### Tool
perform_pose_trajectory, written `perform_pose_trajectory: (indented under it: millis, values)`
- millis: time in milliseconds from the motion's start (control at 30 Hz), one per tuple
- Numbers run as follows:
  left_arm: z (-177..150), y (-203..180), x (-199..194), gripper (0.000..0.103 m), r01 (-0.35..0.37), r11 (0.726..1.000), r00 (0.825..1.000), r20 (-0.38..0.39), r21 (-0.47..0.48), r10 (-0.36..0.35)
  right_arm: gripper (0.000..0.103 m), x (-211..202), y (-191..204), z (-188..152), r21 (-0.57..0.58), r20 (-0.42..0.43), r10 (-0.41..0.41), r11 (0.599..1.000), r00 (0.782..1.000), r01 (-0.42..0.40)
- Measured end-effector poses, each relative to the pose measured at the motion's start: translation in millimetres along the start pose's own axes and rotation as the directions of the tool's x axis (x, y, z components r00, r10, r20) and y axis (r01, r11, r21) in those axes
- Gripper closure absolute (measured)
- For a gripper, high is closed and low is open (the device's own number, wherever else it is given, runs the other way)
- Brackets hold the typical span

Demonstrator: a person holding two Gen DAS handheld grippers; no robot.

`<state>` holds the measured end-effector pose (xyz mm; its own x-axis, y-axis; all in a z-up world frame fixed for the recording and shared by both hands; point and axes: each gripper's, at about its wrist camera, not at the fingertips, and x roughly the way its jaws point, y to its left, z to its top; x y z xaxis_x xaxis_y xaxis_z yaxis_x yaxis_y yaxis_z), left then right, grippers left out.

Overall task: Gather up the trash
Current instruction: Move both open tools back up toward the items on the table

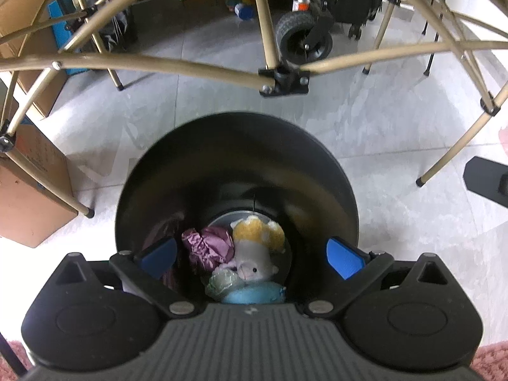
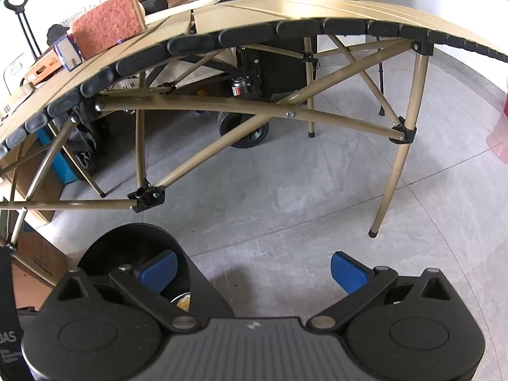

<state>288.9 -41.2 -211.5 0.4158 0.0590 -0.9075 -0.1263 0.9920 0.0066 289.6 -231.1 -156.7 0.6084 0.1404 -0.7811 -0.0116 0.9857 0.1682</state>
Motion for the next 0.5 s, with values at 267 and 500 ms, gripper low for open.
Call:
perform_pose_trajectory:
  millis: [267,500]
  values:
    - [2.0,7.6,-25.2,0.000,0.001,1.000,0.995,0.100,-0.005,-0.001,0.000,-12.4,7.1,3.0,-0.022,0.034,0.032,0.999,0.999,-0.031]
    - [-0.1,21.3,-48.2,0.000,0.015,0.999,0.983,0.186,-0.031,-0.009,0.000,-33.5,11.4,5.2,-0.030,0.119,0.084,0.996,0.989,-0.081]
